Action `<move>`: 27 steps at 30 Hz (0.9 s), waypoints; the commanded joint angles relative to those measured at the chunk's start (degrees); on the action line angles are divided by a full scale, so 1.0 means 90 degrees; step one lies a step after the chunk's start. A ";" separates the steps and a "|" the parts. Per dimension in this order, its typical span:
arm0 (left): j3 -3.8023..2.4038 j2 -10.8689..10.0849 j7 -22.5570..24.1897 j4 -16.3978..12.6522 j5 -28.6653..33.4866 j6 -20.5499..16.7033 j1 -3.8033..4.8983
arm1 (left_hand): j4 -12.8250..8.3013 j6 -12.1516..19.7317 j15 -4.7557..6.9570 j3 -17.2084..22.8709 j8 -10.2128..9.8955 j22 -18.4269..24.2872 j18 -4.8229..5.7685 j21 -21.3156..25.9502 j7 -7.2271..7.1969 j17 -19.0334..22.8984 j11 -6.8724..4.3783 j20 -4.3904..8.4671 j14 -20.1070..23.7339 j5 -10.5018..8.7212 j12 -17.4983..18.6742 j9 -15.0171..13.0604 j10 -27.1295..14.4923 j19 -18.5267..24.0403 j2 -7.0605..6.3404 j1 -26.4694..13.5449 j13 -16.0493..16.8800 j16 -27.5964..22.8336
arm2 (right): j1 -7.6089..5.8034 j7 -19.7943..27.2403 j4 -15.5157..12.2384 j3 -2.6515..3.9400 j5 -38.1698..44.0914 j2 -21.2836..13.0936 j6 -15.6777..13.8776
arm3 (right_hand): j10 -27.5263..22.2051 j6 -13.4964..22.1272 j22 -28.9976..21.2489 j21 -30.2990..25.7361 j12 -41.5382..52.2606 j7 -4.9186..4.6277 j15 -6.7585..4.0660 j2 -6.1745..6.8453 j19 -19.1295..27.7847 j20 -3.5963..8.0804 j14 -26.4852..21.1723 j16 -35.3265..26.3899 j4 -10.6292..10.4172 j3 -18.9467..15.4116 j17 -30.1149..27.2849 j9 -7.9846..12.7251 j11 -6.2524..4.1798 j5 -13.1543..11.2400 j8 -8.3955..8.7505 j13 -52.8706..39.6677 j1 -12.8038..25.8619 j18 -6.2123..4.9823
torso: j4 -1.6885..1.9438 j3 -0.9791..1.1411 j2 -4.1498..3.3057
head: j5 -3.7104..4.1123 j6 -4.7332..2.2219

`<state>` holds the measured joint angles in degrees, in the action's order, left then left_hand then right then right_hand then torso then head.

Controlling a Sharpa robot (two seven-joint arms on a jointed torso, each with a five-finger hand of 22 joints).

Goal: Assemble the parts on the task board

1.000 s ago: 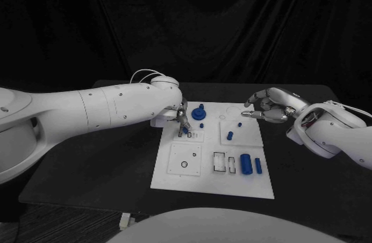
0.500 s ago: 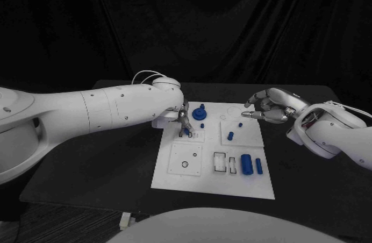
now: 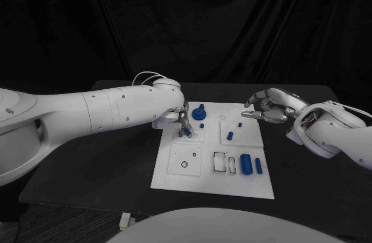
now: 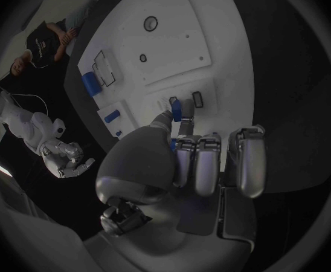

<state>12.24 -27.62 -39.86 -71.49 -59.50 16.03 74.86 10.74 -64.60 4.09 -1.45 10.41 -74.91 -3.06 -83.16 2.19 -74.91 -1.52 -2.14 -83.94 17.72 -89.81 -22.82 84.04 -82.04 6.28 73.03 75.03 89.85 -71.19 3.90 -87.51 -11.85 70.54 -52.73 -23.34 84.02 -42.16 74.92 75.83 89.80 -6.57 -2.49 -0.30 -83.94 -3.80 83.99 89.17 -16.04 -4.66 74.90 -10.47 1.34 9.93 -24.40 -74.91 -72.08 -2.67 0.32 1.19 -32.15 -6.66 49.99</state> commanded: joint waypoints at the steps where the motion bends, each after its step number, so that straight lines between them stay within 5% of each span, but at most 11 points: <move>1: -0.0005 0.0041 0.0060 0.0012 0.0007 -0.0012 -0.0021 | 0.0003 -0.0022 0.0051 0.0049 -0.0022 -0.0499 0.0019 0.0025 0.0016 -0.1677 -0.0033 0.0024 -0.0673 0.0013 -0.0022 -0.0006 0.0662 -0.0005 -0.0020 -0.0061 0.1664 0.0017 | 0.0015 -0.0129 -0.0015 0.0004 0.0007 -0.0010 0.0033 | 0.0664 -0.0044 0.1170 -0.0036 0.0023 -0.0008 0.0035 -0.0003 0.0026 -0.0022 0.0623 -0.0031 0.0005 -0.0035 0.1536 0.0010 0.0037 0.0033 -0.0026 -0.1677 -0.0065 -0.0082 | -0.0002 -0.0001 0.0005 | -0.0019 0.0001; 22: -0.0005 0.0098 0.0066 0.0074 0.0007 -0.0003 -0.0077 | 0.0038 -0.0009 0.0045 0.0103 -0.0052 -0.0497 0.0018 0.0034 0.0030 -0.1677 -0.0023 0.0020 -0.0673 -0.0010 -0.0022 -0.0014 0.0662 -0.0004 -0.0056 -0.0099 0.1664 0.0017 | 0.0018 -0.0138 -0.0034 0.0004 0.0007 -0.0030 0.0028 | 0.0664 -0.0045 0.1167 -0.0046 0.0023 -0.0009 0.0036 -0.0002 0.0031 -0.0023 0.0619 -0.0044 0.0002 -0.0040 0.1521 0.0012 0.0038 0.0032 -0.0025 -0.1677 -0.0069 -0.0085 | -0.0002 0.0000 -0.0002 | -0.0010 0.0001; 27: -0.0005 0.0099 0.0061 0.0079 0.0007 0.0005 -0.0085 | 0.0122 -0.0020 0.0032 0.0203 -0.0099 -0.0498 0.0017 0.0053 0.0045 -0.1677 -0.0009 0.0007 -0.0673 -0.0371 -0.0022 -0.0047 0.0662 -0.0003 -0.0133 -0.0202 0.1664 0.0017 | 0.0018 -0.0139 -0.0038 0.0004 0.0007 -0.0034 0.0031 | 0.0664 -0.0045 0.1167 -0.0046 0.0023 -0.0009 0.0036 -0.0002 0.0031 -0.0023 0.0619 -0.0044 0.0002 -0.0040 0.1521 0.0012 0.0038 0.0032 -0.0025 -0.1677 -0.0069 -0.0085 | 0.0000 0.0002 -0.0003 | -0.0011 0.0001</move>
<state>12.23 -26.87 -39.79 -70.73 -59.50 16.04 74.25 11.95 -64.73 4.09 0.06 9.77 -74.90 -3.06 -82.88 2.31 -74.90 -1.51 -2.14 -83.94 14.81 -89.80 -23.19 84.04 -82.04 4.98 71.72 75.03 89.85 -71.15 3.63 -87.70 -11.85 70.54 -52.94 -23.23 84.02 -42.16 74.91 75.61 89.80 -6.57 -2.49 -0.30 -83.94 -3.80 83.99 89.17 -16.04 -4.65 74.90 -10.42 1.34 9.93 -24.40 -74.90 -72.08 -2.67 0.32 1.18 -32.16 -6.76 49.99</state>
